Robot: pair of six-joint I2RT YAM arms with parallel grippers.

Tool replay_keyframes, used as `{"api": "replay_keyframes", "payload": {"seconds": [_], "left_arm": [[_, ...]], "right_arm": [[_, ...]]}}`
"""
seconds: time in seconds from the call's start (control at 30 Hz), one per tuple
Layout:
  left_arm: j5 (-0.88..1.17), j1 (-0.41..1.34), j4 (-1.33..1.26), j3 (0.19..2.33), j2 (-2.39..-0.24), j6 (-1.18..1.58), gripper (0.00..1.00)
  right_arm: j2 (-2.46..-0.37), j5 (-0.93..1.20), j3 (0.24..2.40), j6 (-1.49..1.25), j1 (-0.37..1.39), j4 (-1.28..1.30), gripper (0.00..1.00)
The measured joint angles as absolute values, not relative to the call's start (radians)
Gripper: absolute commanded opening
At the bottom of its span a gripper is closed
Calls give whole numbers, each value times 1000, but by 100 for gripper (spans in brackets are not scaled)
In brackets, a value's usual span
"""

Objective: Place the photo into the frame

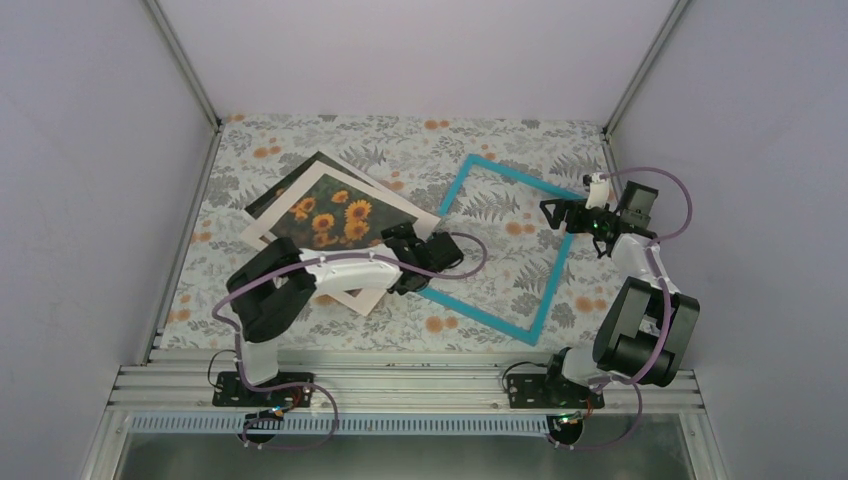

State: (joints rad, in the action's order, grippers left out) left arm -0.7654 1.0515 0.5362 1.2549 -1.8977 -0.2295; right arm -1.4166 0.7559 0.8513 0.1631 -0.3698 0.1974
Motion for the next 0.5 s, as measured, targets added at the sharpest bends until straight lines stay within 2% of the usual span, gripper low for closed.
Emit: {"api": "replay_keyframes", "payload": {"seconds": [0.2, 0.5], "left_arm": [[-722, 971, 508, 1091, -1773, -296, 100], [-588, 860, 443, 700, -1422, -607, 100]], "right_arm": [[-1417, 766, 851, 163, -370, 197, 100], [-1417, 780, 850, 164, -374, 198, 100]]}}
